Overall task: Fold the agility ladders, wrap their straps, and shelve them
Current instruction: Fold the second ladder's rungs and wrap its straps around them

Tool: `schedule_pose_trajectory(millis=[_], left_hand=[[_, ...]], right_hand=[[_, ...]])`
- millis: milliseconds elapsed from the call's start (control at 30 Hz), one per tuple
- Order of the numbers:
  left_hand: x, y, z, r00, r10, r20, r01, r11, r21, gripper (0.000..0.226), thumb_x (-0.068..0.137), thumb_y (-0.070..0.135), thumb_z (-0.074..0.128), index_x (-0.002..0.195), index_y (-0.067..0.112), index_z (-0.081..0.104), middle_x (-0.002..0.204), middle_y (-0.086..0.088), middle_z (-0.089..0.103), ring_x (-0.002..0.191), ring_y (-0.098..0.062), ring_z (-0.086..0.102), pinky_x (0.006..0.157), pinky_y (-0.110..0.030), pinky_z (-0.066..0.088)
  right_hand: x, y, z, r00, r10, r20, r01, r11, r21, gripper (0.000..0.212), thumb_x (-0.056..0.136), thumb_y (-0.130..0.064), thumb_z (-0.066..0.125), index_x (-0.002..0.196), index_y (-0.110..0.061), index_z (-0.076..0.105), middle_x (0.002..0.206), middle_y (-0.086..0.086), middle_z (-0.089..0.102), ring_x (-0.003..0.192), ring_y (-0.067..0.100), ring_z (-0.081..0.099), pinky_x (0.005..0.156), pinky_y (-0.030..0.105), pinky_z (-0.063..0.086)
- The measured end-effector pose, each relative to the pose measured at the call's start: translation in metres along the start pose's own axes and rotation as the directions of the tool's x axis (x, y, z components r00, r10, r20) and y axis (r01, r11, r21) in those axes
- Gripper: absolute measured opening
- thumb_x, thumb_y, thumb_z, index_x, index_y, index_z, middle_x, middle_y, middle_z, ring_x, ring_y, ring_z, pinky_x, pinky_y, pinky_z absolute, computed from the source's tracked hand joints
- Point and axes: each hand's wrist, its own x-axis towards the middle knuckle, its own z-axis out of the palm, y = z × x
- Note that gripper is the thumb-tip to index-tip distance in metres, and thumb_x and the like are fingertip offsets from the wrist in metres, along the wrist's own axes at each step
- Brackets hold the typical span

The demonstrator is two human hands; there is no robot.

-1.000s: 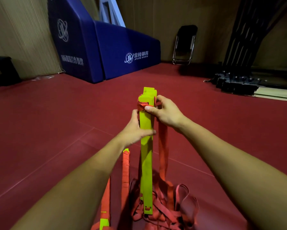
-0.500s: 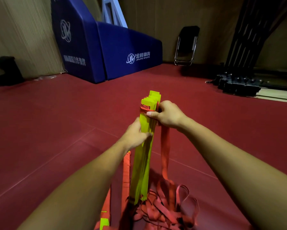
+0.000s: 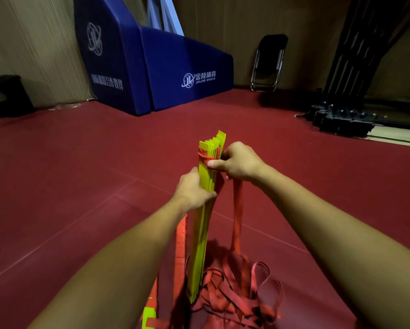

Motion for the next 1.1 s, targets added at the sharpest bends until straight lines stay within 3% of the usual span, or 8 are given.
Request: schedule_pose_trajectory(millis=[100,200,467,567,667,867,967,1100], left_hand=[[-0.002,-0.001,-0.007,0.998,0.053,0.018,-0.053,0.999,-0.002,0.034,0.072,0.022,0.081,0.103,0.016,0.067,0.091,-0.005,0.071,0.091,-0.027,0.067,0.072,-0.029,0.048],[-0.003,-0.001,-0.013,0.996,0.084,0.041,-0.083,0.996,-0.03,0.022,0.073,0.013,0.078,0.092,0.015,0.068,0.078,-0.002,0.068,0.076,-0.021,0.063,0.067,-0.028,0.047],[0.0,-0.007,-0.015,0.984,0.131,0.121,-0.107,0.976,-0.188,0.036,0.072,0.011,0.085,0.102,0.018,0.065,0.09,-0.007,0.074,0.082,-0.021,0.069,0.079,-0.038,0.058],[-0.001,0.001,-0.017,0.982,0.123,0.146,-0.066,0.937,-0.342,0.058,0.069,-0.007,0.082,0.116,0.015,0.056,0.086,-0.004,0.067,0.069,-0.006,0.061,0.067,-0.027,0.057],[-0.004,0.008,-0.021,0.984,0.104,0.147,-0.027,0.893,-0.45,0.068,0.069,-0.017,0.077,0.124,0.014,0.05,0.084,-0.002,0.061,0.061,0.001,0.058,0.057,-0.019,0.05],[-0.007,0.015,-0.025,0.978,0.109,0.178,-0.002,0.857,-0.516,0.061,0.069,-0.023,0.065,0.113,0.019,0.059,0.069,-0.001,0.06,0.056,-0.009,0.056,0.051,-0.023,0.047],[-0.008,0.018,-0.024,0.977,0.082,0.196,0.034,0.85,-0.525,0.047,0.065,-0.02,0.062,0.098,0.014,0.064,0.074,-0.006,0.06,0.063,-0.017,0.055,0.054,-0.026,0.042],[-0.011,0.015,-0.024,0.975,0.068,0.213,0.059,0.842,-0.537,0.047,0.056,-0.009,0.06,0.095,0.015,0.07,0.086,-0.006,0.069,0.076,-0.019,0.061,0.063,-0.032,0.044]], right_hand=[[-0.002,0.0,-0.008,0.994,-0.033,0.106,0.024,0.996,0.083,0.032,0.089,-0.037,0.071,0.068,-0.012,0.069,0.038,-0.009,0.054,0.037,0.0,0.046,0.048,0.023,0.036],[-0.006,0.002,-0.013,0.978,-0.08,0.194,0.032,0.971,0.236,0.02,0.086,-0.02,0.076,0.07,-0.009,0.07,0.048,-0.007,0.054,0.047,0.006,0.044,0.051,0.022,0.035],[-0.004,0.011,-0.016,0.97,-0.172,0.17,0.137,0.97,0.2,0.019,0.094,-0.019,0.066,0.088,-0.002,0.074,0.062,-0.002,0.054,0.052,0.008,0.043,0.052,0.021,0.038],[-0.006,0.014,-0.016,0.969,-0.185,0.164,0.127,0.942,0.312,0.02,0.096,-0.016,0.062,0.084,-0.008,0.075,0.063,-0.009,0.067,0.047,0.005,0.039,0.046,0.017,0.033],[-0.006,0.014,-0.017,0.965,-0.199,0.17,0.119,0.913,0.391,0.018,0.097,-0.007,0.058,0.083,-0.005,0.069,0.076,0.002,0.072,0.051,0.007,0.042,0.048,0.018,0.036],[-0.001,0.022,-0.009,0.987,-0.142,0.071,0.089,0.864,0.495,0.014,0.097,-0.003,0.056,0.085,-0.007,0.059,0.074,0.004,0.069,0.05,0.004,0.047,0.051,0.016,0.039],[0.0,0.024,-0.005,0.985,-0.14,0.1,0.061,0.829,0.556,0.011,0.098,-0.004,0.056,0.088,-0.001,0.058,0.075,0.006,0.067,0.051,0.005,0.047,0.054,0.016,0.04],[0.001,0.024,-0.003,0.981,-0.164,0.1,0.099,0.879,0.466,0.016,0.096,-0.009,0.061,0.093,0.007,0.064,0.076,0.009,0.068,0.058,0.01,0.049,0.057,0.019,0.04]])
